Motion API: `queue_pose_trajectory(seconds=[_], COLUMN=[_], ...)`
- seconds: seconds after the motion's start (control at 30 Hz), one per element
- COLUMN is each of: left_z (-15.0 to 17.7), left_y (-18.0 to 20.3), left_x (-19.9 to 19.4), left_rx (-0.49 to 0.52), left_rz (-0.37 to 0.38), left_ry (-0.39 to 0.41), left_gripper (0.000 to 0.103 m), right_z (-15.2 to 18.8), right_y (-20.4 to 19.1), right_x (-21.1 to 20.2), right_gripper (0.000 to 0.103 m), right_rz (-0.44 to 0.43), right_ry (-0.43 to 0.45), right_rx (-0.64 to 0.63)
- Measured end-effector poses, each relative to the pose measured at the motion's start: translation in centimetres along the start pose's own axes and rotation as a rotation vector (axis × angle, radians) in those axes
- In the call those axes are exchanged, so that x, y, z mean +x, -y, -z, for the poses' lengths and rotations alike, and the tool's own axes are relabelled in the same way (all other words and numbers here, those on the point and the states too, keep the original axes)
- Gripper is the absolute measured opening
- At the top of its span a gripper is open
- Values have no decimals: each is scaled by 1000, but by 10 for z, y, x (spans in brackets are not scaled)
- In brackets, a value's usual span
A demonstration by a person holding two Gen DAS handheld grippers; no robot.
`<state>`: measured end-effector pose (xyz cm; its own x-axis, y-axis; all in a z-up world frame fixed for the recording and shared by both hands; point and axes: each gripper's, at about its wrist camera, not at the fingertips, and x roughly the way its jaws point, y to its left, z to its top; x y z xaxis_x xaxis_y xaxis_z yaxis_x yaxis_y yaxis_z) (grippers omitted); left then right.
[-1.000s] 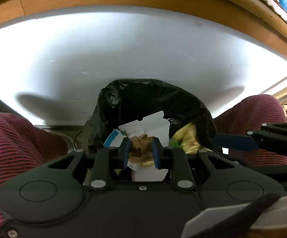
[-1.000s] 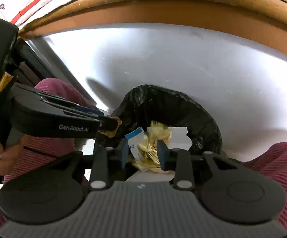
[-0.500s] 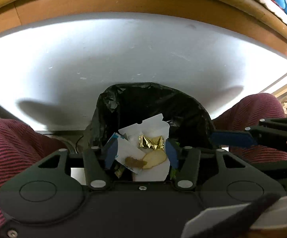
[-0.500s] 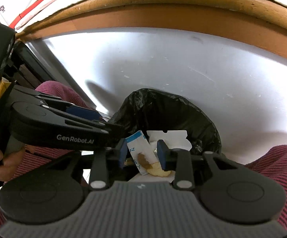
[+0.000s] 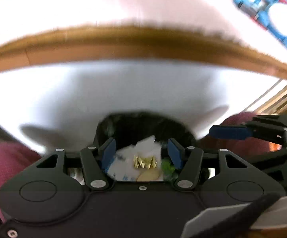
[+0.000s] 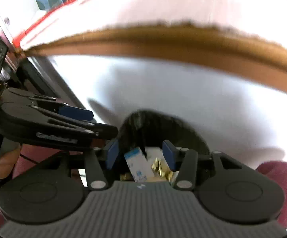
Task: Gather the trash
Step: 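Lower both held wrappers into the black trash bag and open both grippers, then grasp the gold foil bag with the left gripper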
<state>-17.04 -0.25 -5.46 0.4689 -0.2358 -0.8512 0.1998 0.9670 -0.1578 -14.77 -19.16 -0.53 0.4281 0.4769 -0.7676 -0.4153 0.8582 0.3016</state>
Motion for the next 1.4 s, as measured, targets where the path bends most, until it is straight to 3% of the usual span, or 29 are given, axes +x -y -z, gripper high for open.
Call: queue_pose_trajectory(seconds=[0.27,0.5,0.63,0.87,1.07,1.3,1.33,1.4], left_z=[-40,-97,-137,-222,-294,-337,-340,-343], left_y=[4,-5,-18,-48,-54,-63,-64,-66], left_x=[-76,-84,-73,-38,16,82,89,98], left_rx=[92,75,3,-184,-236,-370,-385,-392], left_rz=[26,-19,-40,105,74,68,88,112], left_ry=[282,426,498,510,440,301,282,259], left_gripper=[57,72,77,87,88,87,83,53], right_z=[-52,-99,-126,-169,-193,-213,-215,-216], right_y=[20,33,48,60,64,70,71,75], right_x=[-51,-65,-56,-5,33,57,59,61], right_gripper=[79,86,89,94,97,98,98,98], right_rz=[-35,87,128,142,139,132,126,105], right_ry=[202,380,441,386,347,350,348,357], right_rx=[7,-59,-49,-62,-54,-8,2,35])
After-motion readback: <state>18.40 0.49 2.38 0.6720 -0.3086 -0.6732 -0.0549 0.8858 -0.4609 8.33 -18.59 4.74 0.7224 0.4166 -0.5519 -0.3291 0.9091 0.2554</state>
